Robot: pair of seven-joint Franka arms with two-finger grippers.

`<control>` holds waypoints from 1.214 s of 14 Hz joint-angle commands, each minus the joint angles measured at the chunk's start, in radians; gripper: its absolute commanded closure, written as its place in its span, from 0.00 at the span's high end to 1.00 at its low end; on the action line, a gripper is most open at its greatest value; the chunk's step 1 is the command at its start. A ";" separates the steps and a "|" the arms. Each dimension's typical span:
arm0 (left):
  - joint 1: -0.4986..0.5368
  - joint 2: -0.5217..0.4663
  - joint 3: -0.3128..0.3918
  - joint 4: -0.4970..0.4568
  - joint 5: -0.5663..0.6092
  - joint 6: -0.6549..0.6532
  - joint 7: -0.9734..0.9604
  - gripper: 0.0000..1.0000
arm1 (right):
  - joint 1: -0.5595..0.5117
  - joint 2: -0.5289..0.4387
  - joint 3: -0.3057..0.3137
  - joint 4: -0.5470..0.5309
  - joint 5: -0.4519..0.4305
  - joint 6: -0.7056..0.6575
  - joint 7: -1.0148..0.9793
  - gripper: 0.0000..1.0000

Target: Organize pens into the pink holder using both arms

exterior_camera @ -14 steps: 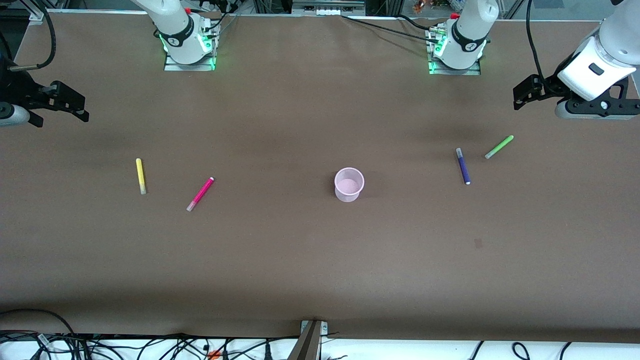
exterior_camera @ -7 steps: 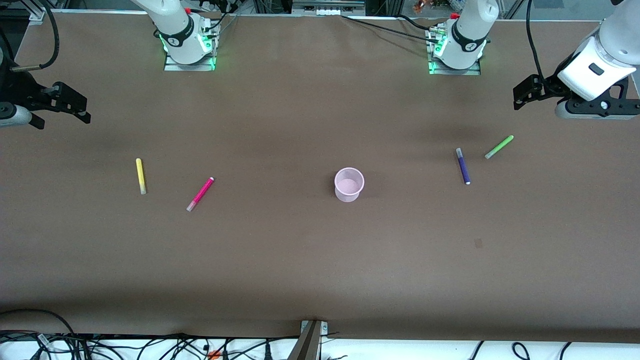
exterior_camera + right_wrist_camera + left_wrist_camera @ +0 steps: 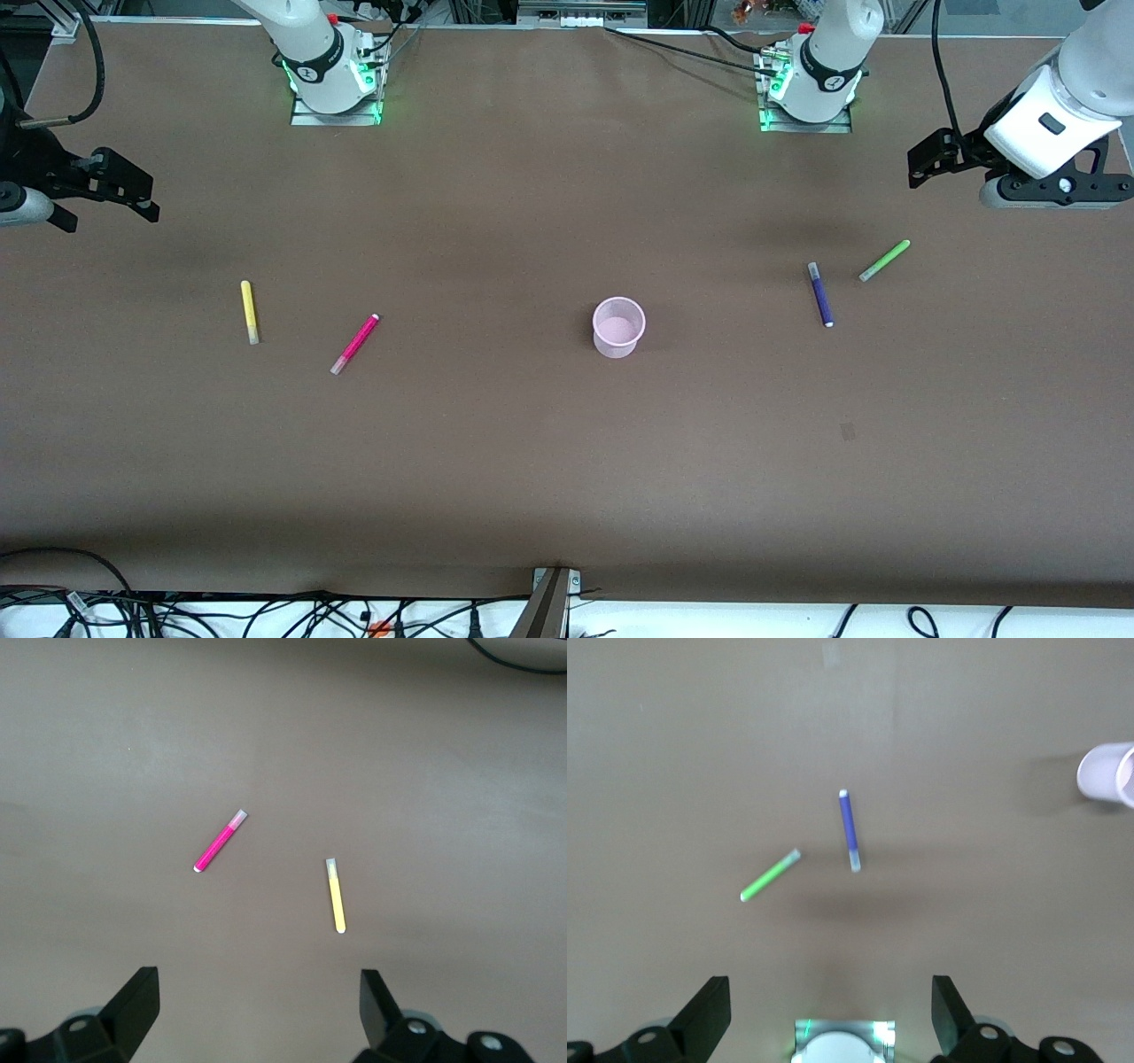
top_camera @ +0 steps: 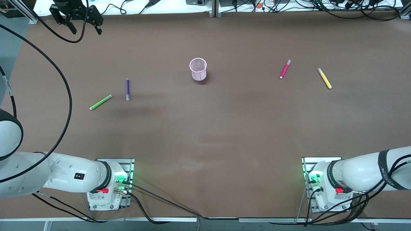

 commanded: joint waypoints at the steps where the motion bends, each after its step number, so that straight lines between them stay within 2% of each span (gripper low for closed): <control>1: 0.005 0.064 0.000 0.012 -0.006 -0.075 -0.017 1.00 | -0.007 0.005 0.004 0.010 0.019 -0.007 -0.005 1.00; 3: 0.008 0.159 0.000 0.005 -0.006 -0.063 -0.074 1.00 | -0.007 0.005 0.005 0.010 0.019 -0.010 -0.005 1.00; 7: 0.007 0.338 0.000 -0.014 -0.004 0.116 -0.118 1.00 | -0.007 0.005 0.005 0.009 0.019 -0.011 -0.007 1.00; 10: 0.013 0.429 0.004 -0.116 -0.001 0.338 -0.131 1.00 | -0.007 0.005 0.007 0.009 0.019 -0.010 -0.005 1.00; 12: 0.053 0.469 0.004 -0.172 -0.001 0.505 -0.132 1.00 | -0.005 0.003 0.007 0.009 0.021 -0.011 -0.005 1.00; 16: 0.051 0.458 0.001 -0.424 0.000 0.830 -0.125 1.00 | -0.004 0.005 0.008 0.010 0.021 -0.008 -0.005 1.00; 17: 0.045 0.467 0.000 -0.461 0.000 0.907 -0.125 1.00 | -0.004 0.005 0.008 0.010 0.021 -0.008 -0.005 1.00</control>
